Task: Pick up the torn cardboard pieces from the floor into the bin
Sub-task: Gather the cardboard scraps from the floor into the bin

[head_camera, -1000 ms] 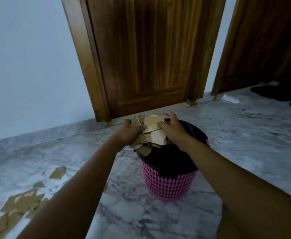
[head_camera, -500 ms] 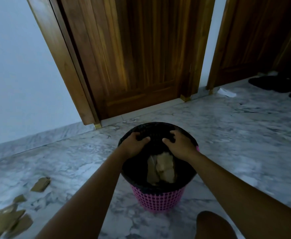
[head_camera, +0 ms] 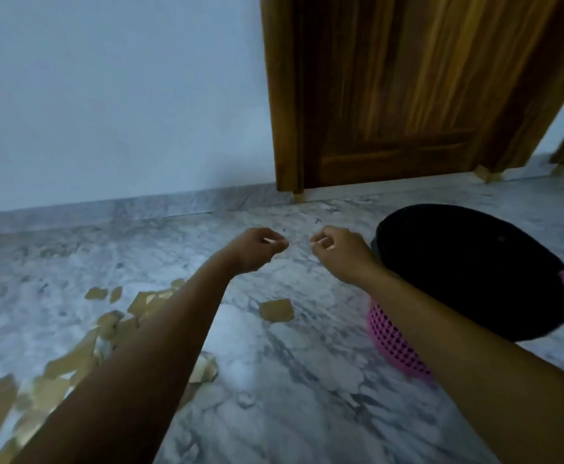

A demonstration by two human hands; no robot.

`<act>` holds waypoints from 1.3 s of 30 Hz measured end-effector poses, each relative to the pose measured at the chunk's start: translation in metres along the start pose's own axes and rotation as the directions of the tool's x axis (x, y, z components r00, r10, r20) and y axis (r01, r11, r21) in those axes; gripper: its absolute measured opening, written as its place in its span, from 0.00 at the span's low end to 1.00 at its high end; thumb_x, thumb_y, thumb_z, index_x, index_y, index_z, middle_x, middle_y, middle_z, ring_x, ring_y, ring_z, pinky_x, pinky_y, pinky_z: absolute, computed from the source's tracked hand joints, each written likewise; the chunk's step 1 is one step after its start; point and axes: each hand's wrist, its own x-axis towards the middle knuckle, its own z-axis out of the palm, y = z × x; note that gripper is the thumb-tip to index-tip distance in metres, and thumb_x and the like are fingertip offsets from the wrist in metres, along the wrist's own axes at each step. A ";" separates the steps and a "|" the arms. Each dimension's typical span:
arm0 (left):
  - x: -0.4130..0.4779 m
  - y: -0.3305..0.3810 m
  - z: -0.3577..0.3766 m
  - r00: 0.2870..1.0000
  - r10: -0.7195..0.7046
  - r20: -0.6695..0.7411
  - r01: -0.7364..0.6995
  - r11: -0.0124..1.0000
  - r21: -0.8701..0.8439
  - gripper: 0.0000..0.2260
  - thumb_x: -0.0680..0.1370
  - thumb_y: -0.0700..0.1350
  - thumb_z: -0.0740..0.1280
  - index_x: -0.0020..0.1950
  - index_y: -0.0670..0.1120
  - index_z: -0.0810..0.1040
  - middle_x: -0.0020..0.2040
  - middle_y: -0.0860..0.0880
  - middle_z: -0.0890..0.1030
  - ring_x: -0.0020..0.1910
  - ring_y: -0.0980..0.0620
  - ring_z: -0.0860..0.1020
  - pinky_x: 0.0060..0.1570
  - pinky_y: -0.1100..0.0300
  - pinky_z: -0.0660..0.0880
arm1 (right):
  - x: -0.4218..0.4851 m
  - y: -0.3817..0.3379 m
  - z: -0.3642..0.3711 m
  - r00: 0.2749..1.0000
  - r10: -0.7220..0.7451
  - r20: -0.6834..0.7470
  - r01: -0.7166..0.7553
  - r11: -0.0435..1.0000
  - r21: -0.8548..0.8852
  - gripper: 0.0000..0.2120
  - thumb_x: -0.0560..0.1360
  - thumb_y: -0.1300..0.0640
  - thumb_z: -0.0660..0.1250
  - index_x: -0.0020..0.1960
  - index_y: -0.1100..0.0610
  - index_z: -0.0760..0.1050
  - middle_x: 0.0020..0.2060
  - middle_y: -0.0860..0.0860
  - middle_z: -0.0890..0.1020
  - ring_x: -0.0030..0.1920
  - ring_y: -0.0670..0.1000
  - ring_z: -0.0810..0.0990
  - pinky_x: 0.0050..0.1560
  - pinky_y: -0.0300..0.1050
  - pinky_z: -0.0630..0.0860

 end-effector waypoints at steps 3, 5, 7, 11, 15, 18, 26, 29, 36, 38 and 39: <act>-0.026 -0.072 -0.035 0.996 -0.088 -0.019 0.089 0.996 0.033 0.16 0.77 0.56 0.68 0.61 0.49 0.80 0.55 0.46 0.82 0.52 0.48 0.82 0.41 0.56 0.79 | -0.004 -0.027 0.067 0.987 0.013 0.162 -0.002 0.998 -0.064 0.11 0.79 0.46 0.66 0.57 0.50 0.77 0.50 0.49 0.80 0.49 0.53 0.80 0.50 0.51 0.81; -0.043 -0.123 -0.053 0.989 -0.148 -0.017 0.149 0.987 0.067 0.14 0.77 0.57 0.69 0.57 0.50 0.81 0.55 0.46 0.82 0.53 0.46 0.81 0.42 0.58 0.77 | -0.008 -0.040 0.109 0.958 0.039 0.285 -0.012 0.995 -0.098 0.12 0.79 0.46 0.67 0.59 0.50 0.76 0.50 0.50 0.81 0.50 0.53 0.81 0.50 0.50 0.81; -0.059 -0.166 -0.065 0.977 -0.212 -0.010 0.211 0.971 0.108 0.13 0.76 0.58 0.69 0.56 0.53 0.81 0.56 0.46 0.82 0.57 0.45 0.80 0.52 0.54 0.77 | -0.014 -0.048 0.145 0.920 0.078 0.383 -0.034 0.992 -0.120 0.14 0.78 0.47 0.67 0.62 0.50 0.75 0.54 0.51 0.81 0.49 0.53 0.82 0.50 0.49 0.81; -0.080 -0.226 -0.079 0.959 -0.282 -0.008 0.278 0.939 0.204 0.20 0.76 0.58 0.70 0.62 0.48 0.81 0.62 0.46 0.80 0.60 0.47 0.77 0.58 0.54 0.75 | -0.015 -0.056 0.197 0.844 0.160 0.511 -0.031 0.967 -0.251 0.23 0.77 0.44 0.69 0.69 0.49 0.71 0.64 0.53 0.77 0.56 0.55 0.80 0.59 0.53 0.79; -0.082 -0.276 -0.065 0.913 -0.404 0.053 0.383 0.895 0.228 0.27 0.73 0.57 0.73 0.68 0.46 0.75 0.69 0.44 0.74 0.67 0.46 0.73 0.62 0.56 0.71 | -0.008 -0.046 0.238 0.803 0.212 0.557 -0.039 0.951 -0.307 0.28 0.76 0.46 0.71 0.72 0.50 0.67 0.65 0.56 0.76 0.59 0.56 0.79 0.60 0.55 0.79; -0.076 -0.321 -0.037 0.868 -0.496 0.037 0.476 0.850 0.224 0.36 0.69 0.57 0.77 0.72 0.47 0.69 0.69 0.42 0.72 0.64 0.44 0.74 0.61 0.53 0.74 | 0.000 -0.024 0.273 0.791 0.201 0.578 0.033 0.929 -0.368 0.30 0.76 0.49 0.71 0.74 0.49 0.64 0.70 0.58 0.70 0.58 0.58 0.78 0.56 0.54 0.80; -0.057 -0.397 0.050 0.793 -0.599 -0.113 0.607 0.762 0.226 0.59 0.53 0.78 0.70 0.77 0.51 0.59 0.76 0.43 0.61 0.75 0.39 0.56 0.71 0.41 0.59 | 0.057 0.049 0.324 0.827 0.252 0.503 0.082 0.830 -0.552 0.42 0.76 0.50 0.69 0.81 0.44 0.46 0.79 0.55 0.50 0.76 0.63 0.56 0.70 0.61 0.67; -0.047 -0.407 0.076 0.753 -0.599 -0.272 0.655 0.725 0.214 0.61 0.48 0.83 0.64 0.73 0.52 0.61 0.74 0.43 0.62 0.72 0.36 0.60 0.65 0.37 0.64 | 0.080 0.069 0.326 0.879 0.296 0.375 0.016 0.766 -0.643 0.42 0.74 0.51 0.69 0.80 0.46 0.47 0.78 0.57 0.50 0.77 0.64 0.54 0.72 0.64 0.63; -0.038 -0.407 0.093 0.742 -0.559 -0.369 0.622 0.780 0.070 0.51 0.59 0.65 0.78 0.73 0.50 0.55 0.66 0.40 0.64 0.63 0.34 0.68 0.61 0.45 0.68 | 0.115 0.098 0.332 0.848 0.439 0.298 -0.137 0.723 -0.677 0.41 0.75 0.48 0.68 0.80 0.53 0.50 0.78 0.57 0.52 0.76 0.66 0.54 0.72 0.67 0.56; -0.035 -0.408 0.091 0.723 -0.596 -0.349 0.648 0.760 0.047 0.53 0.59 0.64 0.79 0.74 0.49 0.53 0.67 0.39 0.64 0.65 0.34 0.67 0.63 0.45 0.68 | 0.121 0.094 0.331 0.836 0.465 0.291 -0.163 0.717 -0.678 0.38 0.76 0.46 0.65 0.80 0.54 0.51 0.77 0.58 0.54 0.75 0.65 0.55 0.72 0.66 0.56; -0.033 -0.409 0.091 0.710 -0.622 -0.331 0.667 0.744 0.034 0.54 0.59 0.63 0.80 0.74 0.48 0.53 0.68 0.39 0.63 0.66 0.34 0.67 0.64 0.45 0.68 | 0.123 0.092 0.331 0.817 0.498 0.290 -0.186 0.704 -0.685 0.39 0.76 0.44 0.64 0.79 0.54 0.50 0.77 0.58 0.55 0.75 0.64 0.55 0.73 0.65 0.56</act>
